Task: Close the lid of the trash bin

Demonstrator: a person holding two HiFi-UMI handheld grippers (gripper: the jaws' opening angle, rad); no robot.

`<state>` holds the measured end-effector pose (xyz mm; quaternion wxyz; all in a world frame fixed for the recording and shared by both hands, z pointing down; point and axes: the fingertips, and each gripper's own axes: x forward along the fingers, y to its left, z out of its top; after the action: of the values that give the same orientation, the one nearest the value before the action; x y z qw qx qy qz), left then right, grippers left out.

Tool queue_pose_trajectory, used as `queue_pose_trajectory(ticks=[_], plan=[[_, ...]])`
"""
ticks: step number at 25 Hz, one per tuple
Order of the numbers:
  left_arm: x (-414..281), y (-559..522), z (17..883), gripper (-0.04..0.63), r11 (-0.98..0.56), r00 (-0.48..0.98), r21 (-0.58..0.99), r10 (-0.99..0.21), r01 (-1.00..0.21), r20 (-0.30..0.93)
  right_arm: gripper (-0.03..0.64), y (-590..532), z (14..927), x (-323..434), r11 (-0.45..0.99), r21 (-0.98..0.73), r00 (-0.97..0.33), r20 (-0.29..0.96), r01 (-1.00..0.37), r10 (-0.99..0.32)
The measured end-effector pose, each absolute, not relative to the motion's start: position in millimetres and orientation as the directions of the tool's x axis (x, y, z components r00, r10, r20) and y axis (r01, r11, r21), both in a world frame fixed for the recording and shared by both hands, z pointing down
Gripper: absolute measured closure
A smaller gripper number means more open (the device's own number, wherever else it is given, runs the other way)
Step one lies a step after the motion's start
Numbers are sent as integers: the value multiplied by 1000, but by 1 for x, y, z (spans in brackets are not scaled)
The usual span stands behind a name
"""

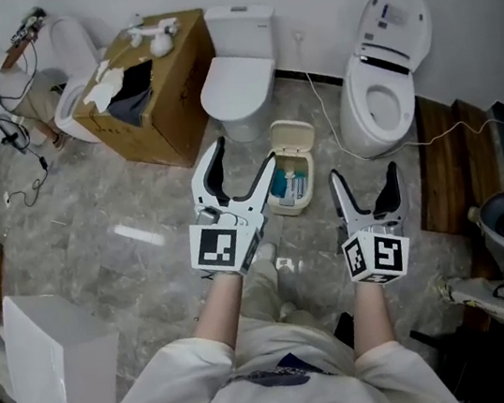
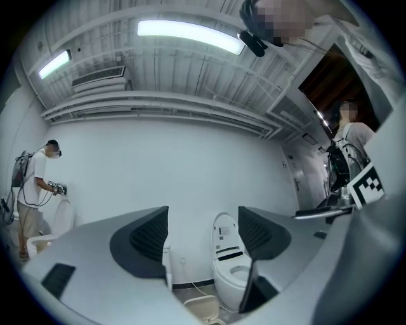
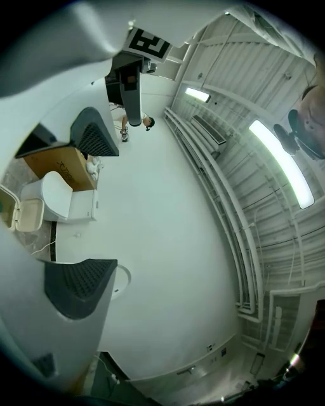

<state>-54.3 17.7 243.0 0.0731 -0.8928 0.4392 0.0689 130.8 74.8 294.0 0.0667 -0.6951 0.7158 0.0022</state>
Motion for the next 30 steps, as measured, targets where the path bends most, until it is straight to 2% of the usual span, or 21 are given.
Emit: queue_pose_trajectory(ticks=[17,30], plan=[[-30,-234,249,274,-668,666,-64,-720,-741,-198,138,-144,309,140,-67,-28,69,-50,-997,-996],[-8,-300,293,273,-624,623,-36,-770,-780,-137,144,-249,398,164,78,3,-77,102,-997,-992]])
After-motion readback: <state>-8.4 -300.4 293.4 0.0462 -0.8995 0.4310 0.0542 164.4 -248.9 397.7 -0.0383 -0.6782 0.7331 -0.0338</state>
